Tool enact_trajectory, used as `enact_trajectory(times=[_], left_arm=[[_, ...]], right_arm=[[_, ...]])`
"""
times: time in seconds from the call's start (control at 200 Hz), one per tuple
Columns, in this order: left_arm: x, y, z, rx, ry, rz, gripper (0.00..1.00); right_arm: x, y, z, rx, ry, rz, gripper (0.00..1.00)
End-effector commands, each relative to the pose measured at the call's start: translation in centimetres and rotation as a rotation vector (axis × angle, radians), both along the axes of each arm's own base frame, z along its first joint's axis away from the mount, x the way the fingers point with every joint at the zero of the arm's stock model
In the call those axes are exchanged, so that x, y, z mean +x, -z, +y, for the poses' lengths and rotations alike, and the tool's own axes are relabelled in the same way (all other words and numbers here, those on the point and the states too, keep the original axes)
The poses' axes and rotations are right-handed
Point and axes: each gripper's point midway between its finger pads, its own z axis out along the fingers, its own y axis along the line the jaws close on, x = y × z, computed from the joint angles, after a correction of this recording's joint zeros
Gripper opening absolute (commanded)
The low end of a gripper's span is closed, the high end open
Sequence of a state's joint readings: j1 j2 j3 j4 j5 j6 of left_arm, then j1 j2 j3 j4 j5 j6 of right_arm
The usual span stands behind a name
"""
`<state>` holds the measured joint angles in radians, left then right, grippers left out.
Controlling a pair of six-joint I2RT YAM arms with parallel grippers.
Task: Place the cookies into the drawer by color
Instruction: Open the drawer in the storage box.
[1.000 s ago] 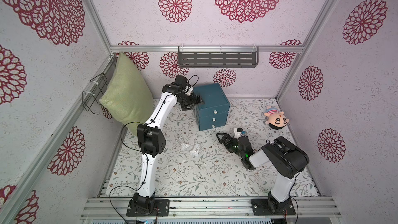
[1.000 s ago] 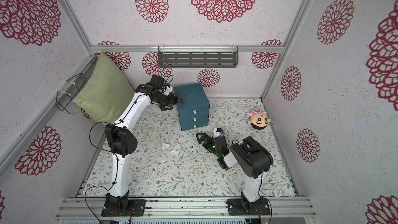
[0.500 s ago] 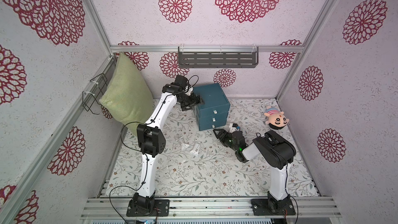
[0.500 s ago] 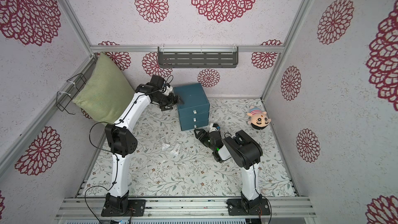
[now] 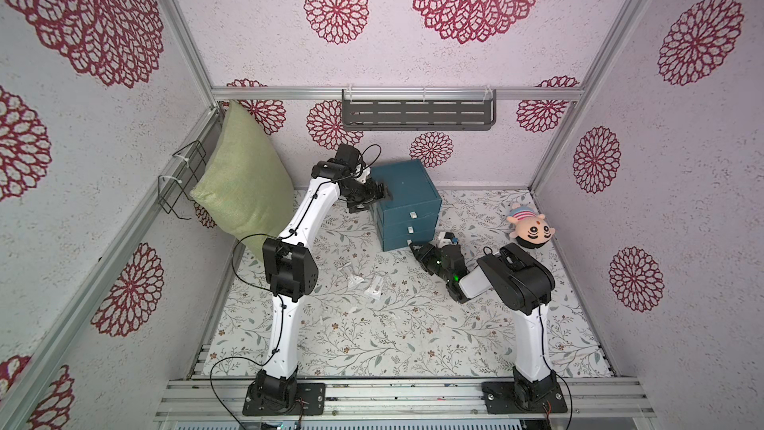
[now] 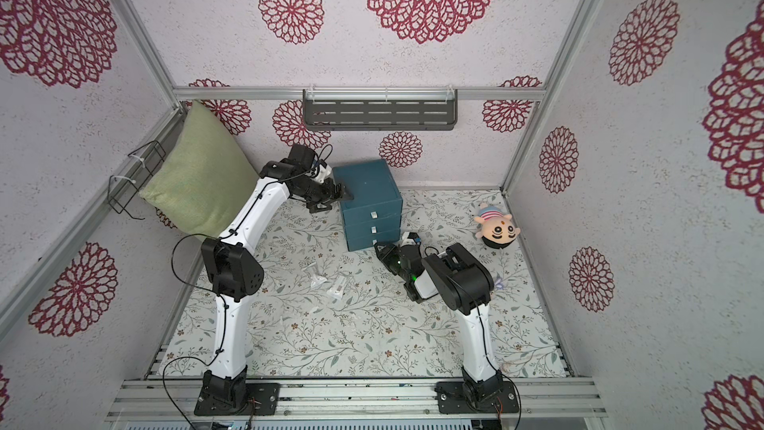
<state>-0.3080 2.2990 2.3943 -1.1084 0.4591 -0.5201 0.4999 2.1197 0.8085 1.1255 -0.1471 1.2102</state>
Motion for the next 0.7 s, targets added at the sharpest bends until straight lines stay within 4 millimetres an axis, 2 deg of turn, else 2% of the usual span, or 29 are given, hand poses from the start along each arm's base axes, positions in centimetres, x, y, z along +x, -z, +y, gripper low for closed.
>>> enact_trajectory(times=[0.0,0.265,0.35,0.695], left_arm=[[-1.0,4.4,0.9,0.101,-0.005,0.099,0.98],[-1.0,4.6,0.9,0.099,-0.003,0.104,0.97],[-1.0,4.5,0.9,0.098,-0.004,0.102,0.97],[-1.0,4.6,0.9,0.098,-0.003,0.104,0.97]], right_arm=[[1.3,-1.4,-0.1,0.044,0.027,-0.032,0.42],[1.7,-1.8,0.3,0.083,0.018,-0.038,0.41],[1.8,-1.9,0.4,0.101,0.019,-0.038,0.36],[2.3,-2.5,0.6,0.138,0.023,-0.041,0.3]])
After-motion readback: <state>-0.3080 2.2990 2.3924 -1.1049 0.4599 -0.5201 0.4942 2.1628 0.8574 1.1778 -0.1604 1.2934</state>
